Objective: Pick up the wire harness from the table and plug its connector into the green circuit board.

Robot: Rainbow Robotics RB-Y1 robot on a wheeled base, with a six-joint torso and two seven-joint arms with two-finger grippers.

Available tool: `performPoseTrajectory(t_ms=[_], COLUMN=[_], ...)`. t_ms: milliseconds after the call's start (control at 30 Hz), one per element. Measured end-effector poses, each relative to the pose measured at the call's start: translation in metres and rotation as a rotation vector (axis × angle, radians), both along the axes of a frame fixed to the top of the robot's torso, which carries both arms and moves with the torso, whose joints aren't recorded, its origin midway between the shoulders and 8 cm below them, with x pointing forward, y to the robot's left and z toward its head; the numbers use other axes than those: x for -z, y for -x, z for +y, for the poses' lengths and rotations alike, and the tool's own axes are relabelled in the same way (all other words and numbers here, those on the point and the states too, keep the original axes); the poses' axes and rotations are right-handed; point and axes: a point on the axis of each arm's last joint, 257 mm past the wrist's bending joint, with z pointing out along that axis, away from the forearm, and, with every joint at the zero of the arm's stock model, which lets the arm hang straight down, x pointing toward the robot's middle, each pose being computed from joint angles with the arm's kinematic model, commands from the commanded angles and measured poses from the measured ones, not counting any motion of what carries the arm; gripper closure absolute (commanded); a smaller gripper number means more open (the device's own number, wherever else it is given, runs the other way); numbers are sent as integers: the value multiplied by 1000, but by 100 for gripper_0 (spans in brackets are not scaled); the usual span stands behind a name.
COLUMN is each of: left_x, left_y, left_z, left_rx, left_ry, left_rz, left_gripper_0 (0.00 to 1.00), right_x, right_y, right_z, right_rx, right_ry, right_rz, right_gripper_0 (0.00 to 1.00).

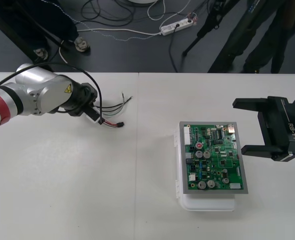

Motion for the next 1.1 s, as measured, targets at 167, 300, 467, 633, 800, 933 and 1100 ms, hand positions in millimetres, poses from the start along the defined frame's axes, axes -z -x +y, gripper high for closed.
performPoseTrajectory(t_ms=[167,300,467,633,800,933,1100], left_x=[-1,-3,-6,-12,-20,-31,-44], left_y=[5,13,26,37,50,59,70], left_z=[-7,-9,-9,-9,-9,-8,-9], left_rx=[12,26,42,59,51,34,26], left_ry=[12,13,11,15,59,107,158], left_rz=[17,44,86,113,163,205,242], left_gripper_0=[100,100,100,100,100,100,100], right_x=[0,0,-1,0,0,-1,-1], right_y=[0,0,1,1,1,1,1], right_z=[0,0,0,0,-1,-1,-1], right_rx=[0,0,-1,-1,-1,-1,-1], right_ry=[0,-2,-4,-4,-5,-6,-6], right_rz=[0,1,2,2,2,3,3], right_gripper_0=[0,0,0,0,0,0,0])
